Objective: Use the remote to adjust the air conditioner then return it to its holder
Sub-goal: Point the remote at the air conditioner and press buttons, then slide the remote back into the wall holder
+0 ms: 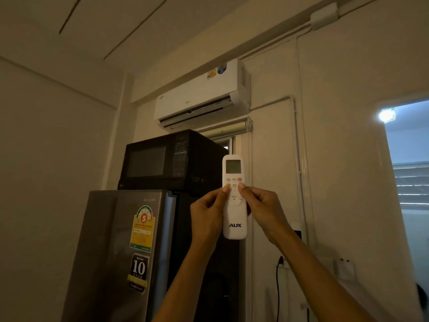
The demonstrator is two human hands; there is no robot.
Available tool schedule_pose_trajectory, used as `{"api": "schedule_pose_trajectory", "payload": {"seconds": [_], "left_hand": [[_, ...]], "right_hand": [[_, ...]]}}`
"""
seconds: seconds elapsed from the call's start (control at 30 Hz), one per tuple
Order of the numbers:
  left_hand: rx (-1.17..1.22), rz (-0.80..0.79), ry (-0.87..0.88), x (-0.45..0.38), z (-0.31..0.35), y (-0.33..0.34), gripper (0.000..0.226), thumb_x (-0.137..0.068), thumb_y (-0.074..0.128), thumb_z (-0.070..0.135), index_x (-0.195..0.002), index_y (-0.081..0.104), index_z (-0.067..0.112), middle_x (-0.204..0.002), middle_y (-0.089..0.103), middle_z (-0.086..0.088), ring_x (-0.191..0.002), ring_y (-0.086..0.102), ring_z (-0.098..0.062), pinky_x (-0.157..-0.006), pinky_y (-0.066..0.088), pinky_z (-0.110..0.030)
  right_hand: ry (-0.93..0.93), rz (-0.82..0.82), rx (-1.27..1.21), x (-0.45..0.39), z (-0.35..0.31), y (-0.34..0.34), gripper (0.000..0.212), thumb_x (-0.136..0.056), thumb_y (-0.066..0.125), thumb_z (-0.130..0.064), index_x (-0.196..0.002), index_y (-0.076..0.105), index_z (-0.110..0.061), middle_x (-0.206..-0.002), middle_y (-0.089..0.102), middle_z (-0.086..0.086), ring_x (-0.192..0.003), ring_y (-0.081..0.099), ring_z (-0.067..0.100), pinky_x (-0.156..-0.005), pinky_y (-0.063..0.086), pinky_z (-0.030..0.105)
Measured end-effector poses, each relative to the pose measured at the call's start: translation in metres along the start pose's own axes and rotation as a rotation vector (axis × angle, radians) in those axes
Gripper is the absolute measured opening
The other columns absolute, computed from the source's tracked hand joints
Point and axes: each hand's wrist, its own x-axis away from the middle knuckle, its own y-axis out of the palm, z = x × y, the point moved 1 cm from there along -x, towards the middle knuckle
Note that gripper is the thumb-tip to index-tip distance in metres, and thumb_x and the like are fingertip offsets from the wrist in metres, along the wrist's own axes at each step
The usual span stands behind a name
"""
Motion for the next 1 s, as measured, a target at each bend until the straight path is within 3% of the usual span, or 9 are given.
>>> {"api": "schedule_pose_trajectory", "payload": {"seconds": [0.23,0.37,0.53,0.73,1.0], "left_hand": [[-0.005,0.027,-0.083,0.034,-0.029,0.007,0.010,-0.087,0.058,0.023,-0.084,0.064,0.029,-0.083,0.070,0.008,-0.067,0.069,0.003,-0.052,0.053,-0.011],[-0.008,0.014,-0.132,0.054,-0.050,0.014,0.009,-0.087,0.058,0.023,-0.085,0.065,0.028,-0.083,0.070,0.009,-0.067,0.069,0.002,-0.052,0.053,-0.011],[0.004,-0.038,-0.198,0.074,-0.079,0.030,0.013,-0.088,0.058,0.022,-0.095,0.067,0.018,-0.082,0.069,0.008,-0.066,0.069,0.004,-0.051,0.051,-0.008],[0.015,-0.158,-0.309,0.093,-0.121,0.059,0.021,-0.088,0.056,0.024,-0.103,0.066,0.015,-0.089,0.071,0.004,-0.072,0.071,-0.001,-0.054,0.053,-0.010],[0.054,-0.249,-0.404,0.111,-0.197,0.122,0.013,-0.088,0.056,0.023,-0.096,0.066,0.024,-0.086,0.070,0.008,-0.069,0.070,0.002,-0.052,0.052,-0.009]], "right_hand": [[0.097,-0.052,0.066,0.033,0.029,-0.017,0.016,-0.088,0.048,-0.037,-0.088,0.062,-0.028,-0.085,0.066,-0.011,-0.073,0.065,0.005,-0.052,0.048,0.010],[0.160,-0.076,0.095,0.051,0.048,-0.033,0.016,-0.090,0.047,-0.033,-0.091,0.062,-0.030,-0.087,0.068,-0.005,-0.078,0.066,0.013,-0.061,0.052,0.020],[0.206,-0.061,0.154,0.071,0.074,-0.056,0.025,-0.090,0.048,-0.031,-0.107,0.063,-0.020,-0.093,0.069,0.000,-0.079,0.066,0.015,-0.062,0.051,0.021],[0.260,-0.080,0.260,0.086,0.105,-0.102,0.028,-0.089,0.051,-0.028,-0.108,0.065,-0.013,-0.092,0.069,-0.002,-0.079,0.066,0.014,-0.064,0.055,0.021],[0.327,-0.084,0.274,0.090,0.180,-0.177,0.026,-0.087,0.055,-0.023,-0.108,0.066,-0.012,-0.097,0.071,0.003,-0.082,0.067,0.017,-0.069,0.056,0.026]]}}
